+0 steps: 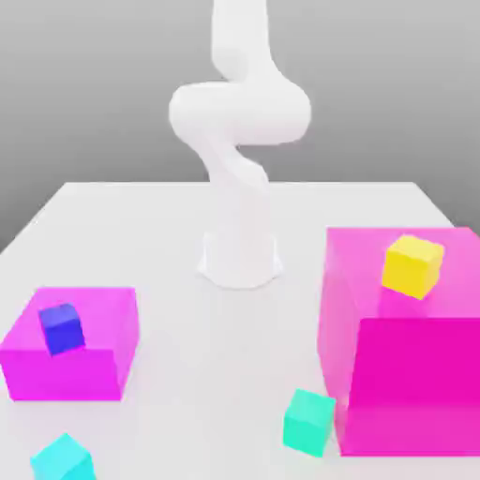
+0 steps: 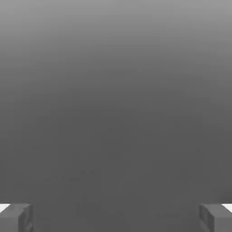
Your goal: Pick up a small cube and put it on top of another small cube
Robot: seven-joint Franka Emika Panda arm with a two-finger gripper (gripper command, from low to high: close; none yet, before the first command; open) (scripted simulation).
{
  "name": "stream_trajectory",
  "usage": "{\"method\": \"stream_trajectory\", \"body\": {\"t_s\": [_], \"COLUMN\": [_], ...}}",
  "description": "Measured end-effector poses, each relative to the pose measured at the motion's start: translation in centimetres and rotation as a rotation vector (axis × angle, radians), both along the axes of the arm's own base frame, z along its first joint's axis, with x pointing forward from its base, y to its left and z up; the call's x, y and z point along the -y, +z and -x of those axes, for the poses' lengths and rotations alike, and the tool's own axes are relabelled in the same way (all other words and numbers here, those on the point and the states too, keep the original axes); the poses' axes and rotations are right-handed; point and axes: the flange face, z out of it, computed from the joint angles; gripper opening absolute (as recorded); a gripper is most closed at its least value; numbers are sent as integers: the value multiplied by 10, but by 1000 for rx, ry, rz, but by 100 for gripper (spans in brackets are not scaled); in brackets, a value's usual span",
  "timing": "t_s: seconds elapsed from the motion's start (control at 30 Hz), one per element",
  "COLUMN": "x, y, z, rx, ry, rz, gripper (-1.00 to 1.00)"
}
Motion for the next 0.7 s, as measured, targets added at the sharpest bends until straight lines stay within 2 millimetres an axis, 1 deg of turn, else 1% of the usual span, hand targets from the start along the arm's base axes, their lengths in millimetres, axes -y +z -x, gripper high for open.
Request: {"method": "stream_trajectory", "body": {"t_s": [0.07,0.17,0.27,0.37,0.53,0.67,0.7], "x": [12,31,50,71,108,143,149], "y": [-26,-66,-110,-156,-240,-310,-328], "z": [-26,-59,-87,-110,-135,-142,-142], "rx": [-52,-126,-198,-270,-388,-482,-505], "ry": [-34,-85,-137,-192,-287,-378,-396], "rz": [-19,-46,-72,-98,-138,-171,-177], "gripper": [0,0,0,0,0,0,0]}}
